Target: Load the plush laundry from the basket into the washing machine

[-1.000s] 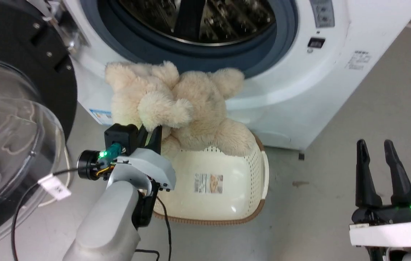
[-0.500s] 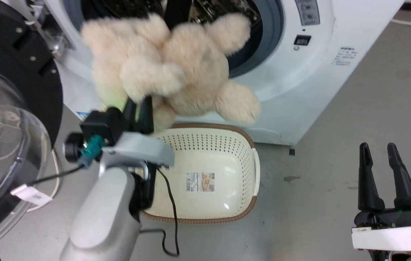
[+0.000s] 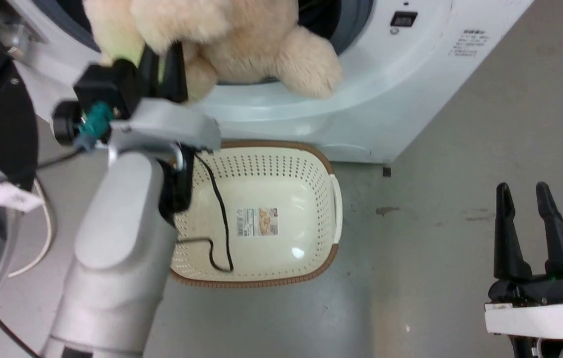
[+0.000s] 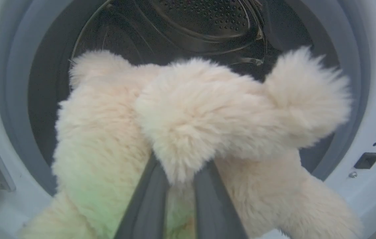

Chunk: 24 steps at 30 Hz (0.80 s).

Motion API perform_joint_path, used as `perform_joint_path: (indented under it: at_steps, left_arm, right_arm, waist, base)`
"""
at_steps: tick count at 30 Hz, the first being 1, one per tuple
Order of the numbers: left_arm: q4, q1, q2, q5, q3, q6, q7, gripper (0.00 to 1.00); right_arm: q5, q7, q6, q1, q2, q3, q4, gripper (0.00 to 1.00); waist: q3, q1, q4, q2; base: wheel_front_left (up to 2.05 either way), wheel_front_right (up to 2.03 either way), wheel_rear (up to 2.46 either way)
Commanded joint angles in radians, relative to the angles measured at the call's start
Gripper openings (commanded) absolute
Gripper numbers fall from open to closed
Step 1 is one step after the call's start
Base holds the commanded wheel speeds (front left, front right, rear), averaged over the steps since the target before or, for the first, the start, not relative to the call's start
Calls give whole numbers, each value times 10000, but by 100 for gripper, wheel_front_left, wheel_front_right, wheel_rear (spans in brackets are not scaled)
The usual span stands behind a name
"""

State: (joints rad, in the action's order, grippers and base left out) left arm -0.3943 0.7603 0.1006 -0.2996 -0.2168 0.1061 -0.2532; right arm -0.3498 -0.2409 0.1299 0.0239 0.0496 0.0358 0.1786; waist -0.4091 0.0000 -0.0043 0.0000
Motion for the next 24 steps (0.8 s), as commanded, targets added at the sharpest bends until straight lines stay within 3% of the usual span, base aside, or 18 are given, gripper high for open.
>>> perform_joint_path:
  at_steps: [1, 11, 24]
  left_arm:
    - [-196, 655, 45, 134, 165, -95, -85, 0]
    - [-1391, 3083, 468, 493, 729, -175, -85, 0]
    - [-2546, 5734, 1042, 937, 782, -235, -23, 0]
  right_arm:
    - [61, -23, 8, 195, 6, 0, 117, 100]
    - [32, -75, 8, 512, 6, -119, 302, 100]
    - [-216, -176, 8, 657, 6, -343, 325, 100]
  waist:
    - [-442, 0, -243, 0]
    - [-1961, 0, -820, 0]
    - [-3402, 0, -1364, 0]
  base:
    - [0, 0, 0]
    - [0, 0, 0]
    - [0, 0, 0]
